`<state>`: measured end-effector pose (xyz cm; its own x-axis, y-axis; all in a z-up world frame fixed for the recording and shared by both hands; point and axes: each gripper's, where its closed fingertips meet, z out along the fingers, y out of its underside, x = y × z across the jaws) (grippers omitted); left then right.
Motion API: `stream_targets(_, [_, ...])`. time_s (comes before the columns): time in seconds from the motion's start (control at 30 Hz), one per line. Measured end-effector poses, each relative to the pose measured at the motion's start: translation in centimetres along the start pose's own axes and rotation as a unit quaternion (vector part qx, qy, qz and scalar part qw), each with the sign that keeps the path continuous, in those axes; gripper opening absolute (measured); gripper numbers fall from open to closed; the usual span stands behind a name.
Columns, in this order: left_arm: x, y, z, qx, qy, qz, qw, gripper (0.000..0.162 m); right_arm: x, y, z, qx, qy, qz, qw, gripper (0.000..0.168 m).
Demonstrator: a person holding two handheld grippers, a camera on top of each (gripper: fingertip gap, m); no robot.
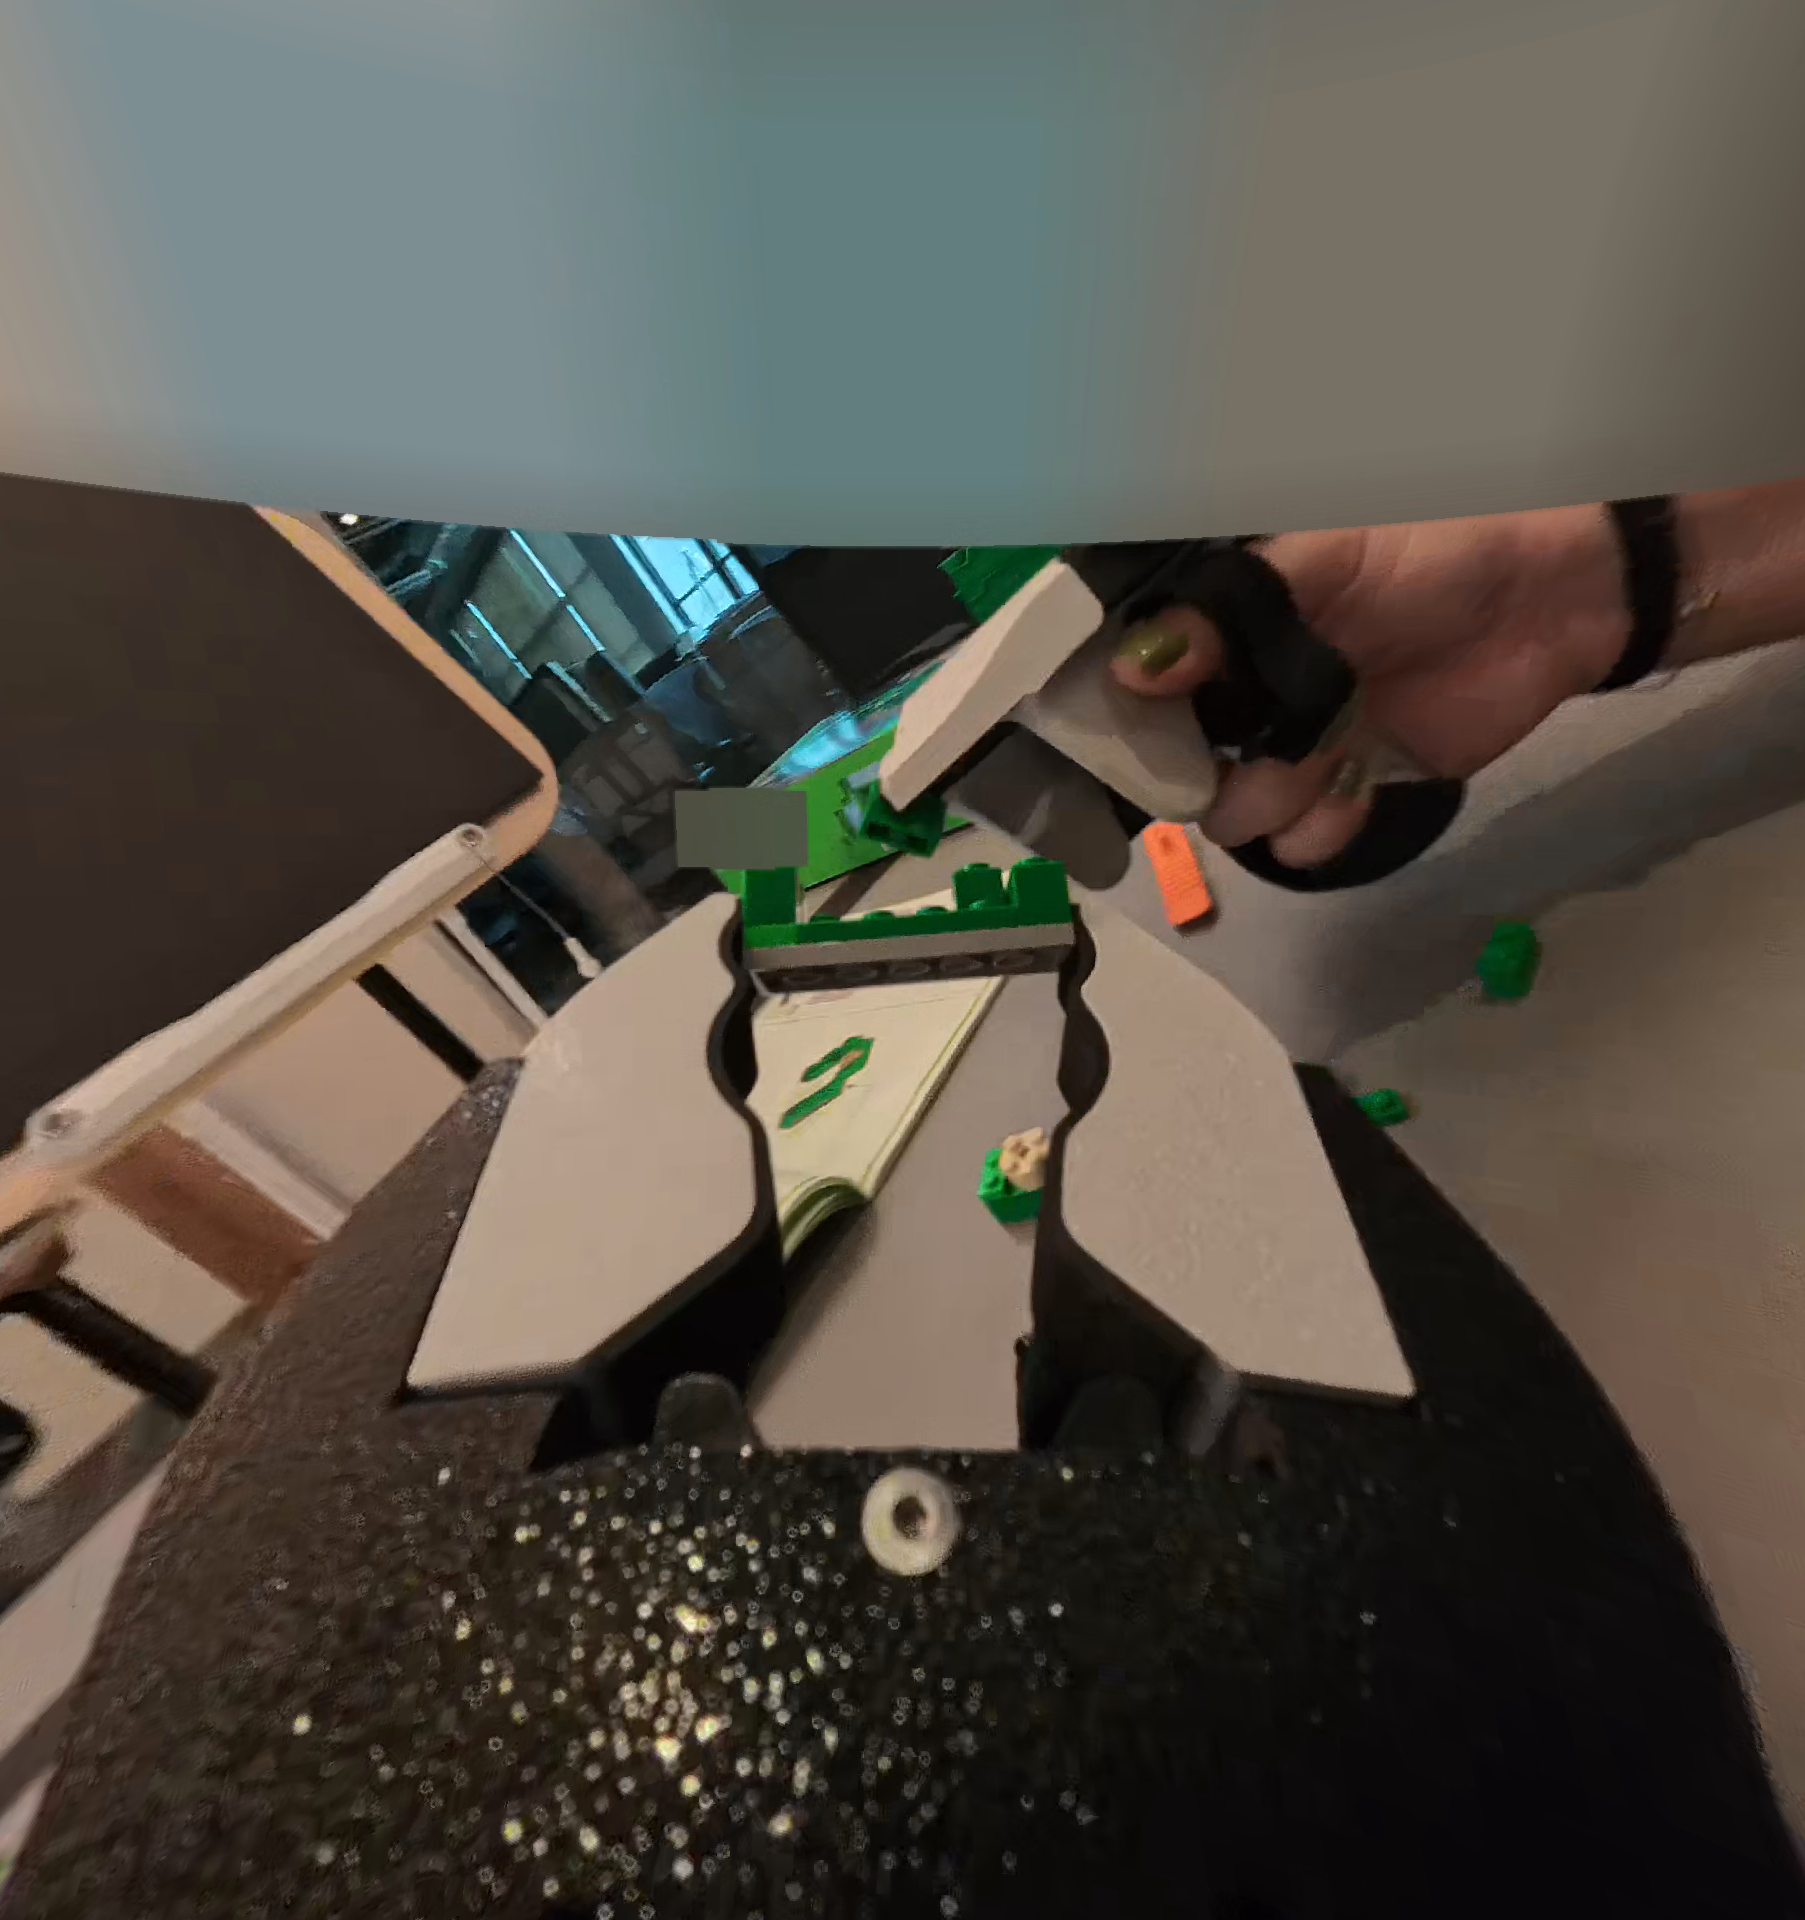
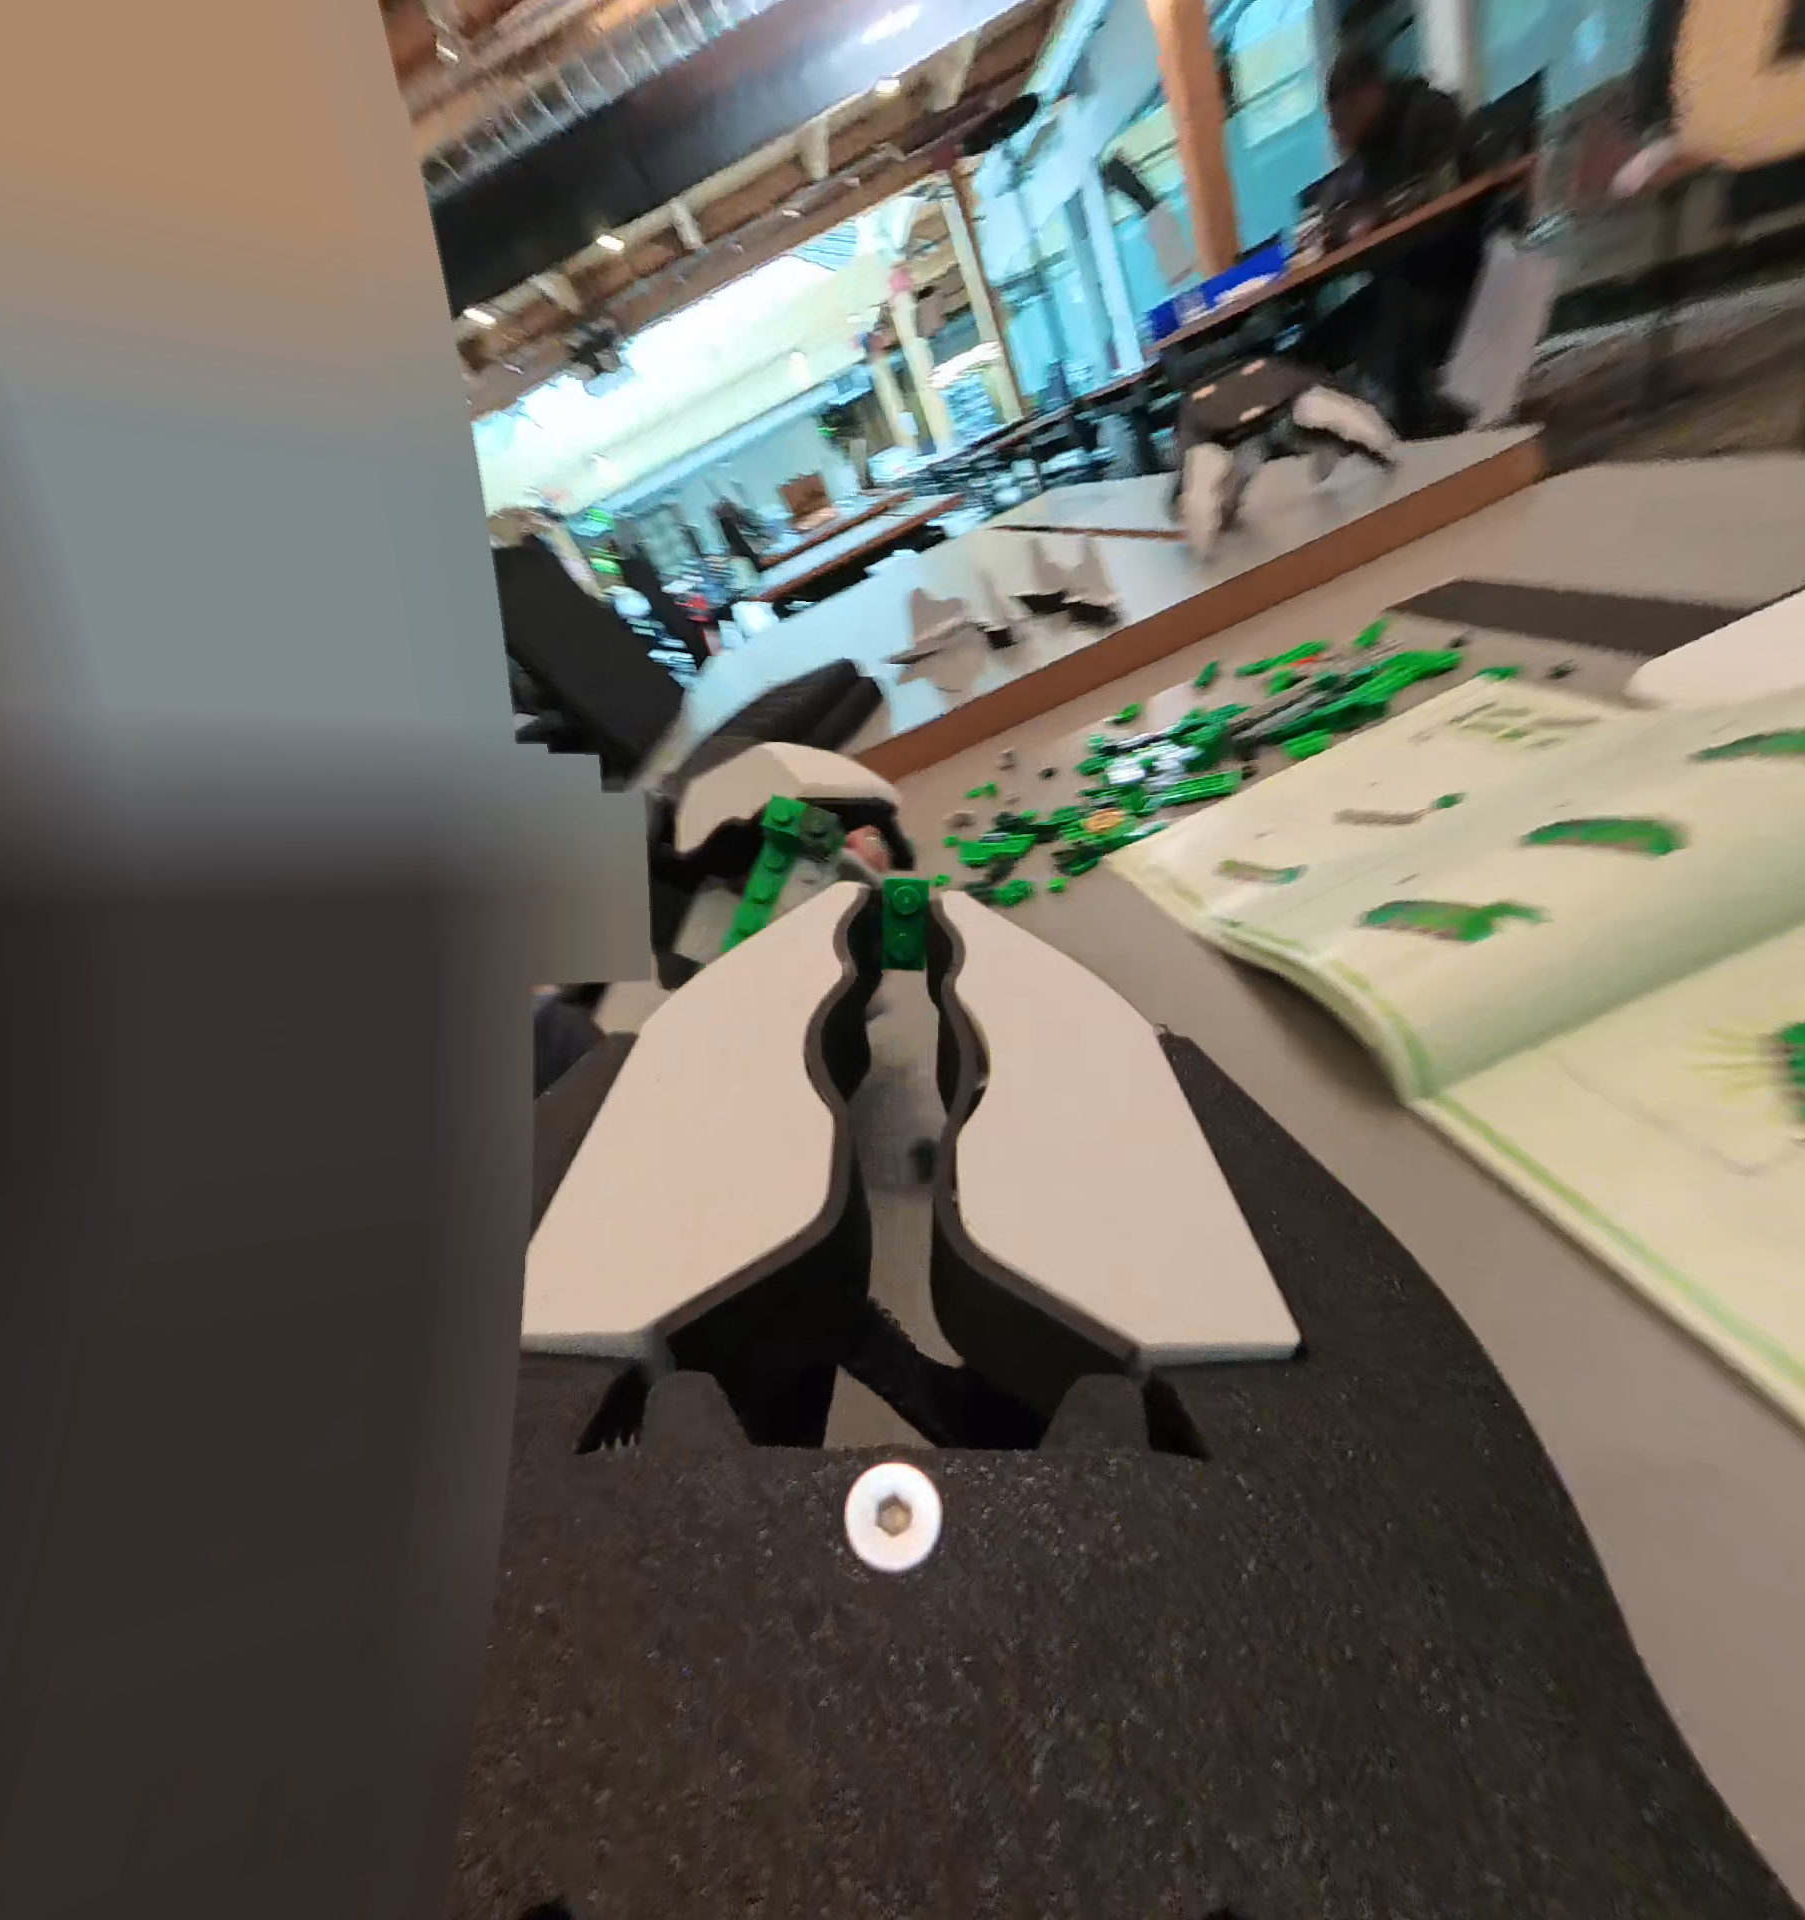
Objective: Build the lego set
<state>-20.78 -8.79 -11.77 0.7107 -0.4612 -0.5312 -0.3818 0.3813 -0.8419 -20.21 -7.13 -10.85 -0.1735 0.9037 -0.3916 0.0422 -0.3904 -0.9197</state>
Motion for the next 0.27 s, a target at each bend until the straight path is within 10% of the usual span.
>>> stream_targets(0.27, [-0.1,-0.7,-0.9,0.07,0.117,-0.207,0.969,0.055,2.7,0.4,-3.4,0.01,0.19,-0.214,0.958,0.007])
